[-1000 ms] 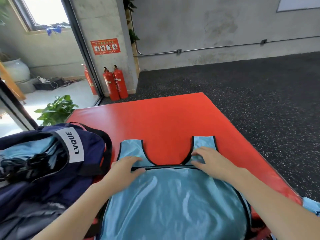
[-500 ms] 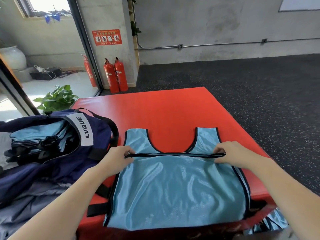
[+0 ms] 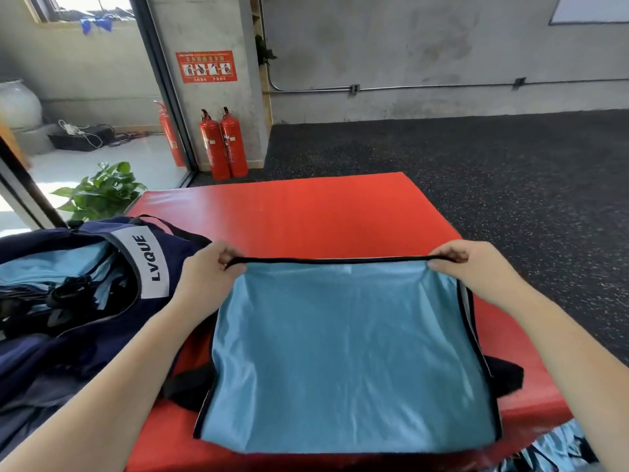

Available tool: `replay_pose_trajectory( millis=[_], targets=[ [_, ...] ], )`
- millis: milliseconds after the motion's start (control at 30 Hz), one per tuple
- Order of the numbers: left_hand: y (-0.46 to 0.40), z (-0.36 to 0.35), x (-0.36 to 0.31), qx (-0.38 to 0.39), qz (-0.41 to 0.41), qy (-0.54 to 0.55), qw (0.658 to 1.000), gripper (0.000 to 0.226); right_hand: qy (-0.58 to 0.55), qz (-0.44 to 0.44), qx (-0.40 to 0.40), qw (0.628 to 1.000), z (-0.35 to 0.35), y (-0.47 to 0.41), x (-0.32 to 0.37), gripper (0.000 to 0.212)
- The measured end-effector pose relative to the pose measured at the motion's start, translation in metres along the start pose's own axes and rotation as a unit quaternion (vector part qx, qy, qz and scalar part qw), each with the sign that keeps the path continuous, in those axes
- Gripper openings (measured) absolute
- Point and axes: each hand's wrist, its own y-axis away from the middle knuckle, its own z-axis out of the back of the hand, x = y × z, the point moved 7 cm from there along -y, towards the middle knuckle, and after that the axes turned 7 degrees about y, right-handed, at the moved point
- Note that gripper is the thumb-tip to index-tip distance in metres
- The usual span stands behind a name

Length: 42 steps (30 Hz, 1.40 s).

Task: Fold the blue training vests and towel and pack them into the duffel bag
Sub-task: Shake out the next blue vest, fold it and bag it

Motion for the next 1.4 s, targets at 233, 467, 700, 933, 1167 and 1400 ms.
replay_pose_trajectory(
  millis=[233, 467, 700, 933, 1167, 1400],
  targets=[
    [-0.008, -0.057, 0.050, 0.068, 0.061, -0.076, 0.993, 0.039, 0.142, -0.079, 0.044, 0.986, -0.048, -0.021, -0.045, 0.022],
    [-0.009, -0.047, 0.053, 0.031, 0.062, -0.103, 0.992, 0.011, 0.203, -0.100, 0.088, 0.970, -0.040, -0.021, -0.054, 0.004],
    [-0.028, -0.030, 0.031, -0.049, 0.042, -0.043, 0.997, 0.005, 0.078, -0.088, -0.054, 0.992, -0.007, -0.036, -0.037, 0.005],
    [-0.033, -0.053, 0.067, 0.026, 0.111, -0.070, 0.991, 0.032, 0.125, -0.123, 0.020, 0.984, -0.046, -0.039, -0.060, 0.019],
    [-0.023, -0.040, 0.056, -0.003, 0.078, -0.063, 0.995, 0.005, 0.119, -0.095, 0.005, 0.988, -0.037, -0.037, -0.062, 0.010],
    [-0.038, -0.018, 0.027, -0.082, 0.034, -0.014, 0.996, 0.002, 0.027, -0.030, -0.089, 0.995, -0.013, -0.060, -0.023, 0.005]
  ],
)
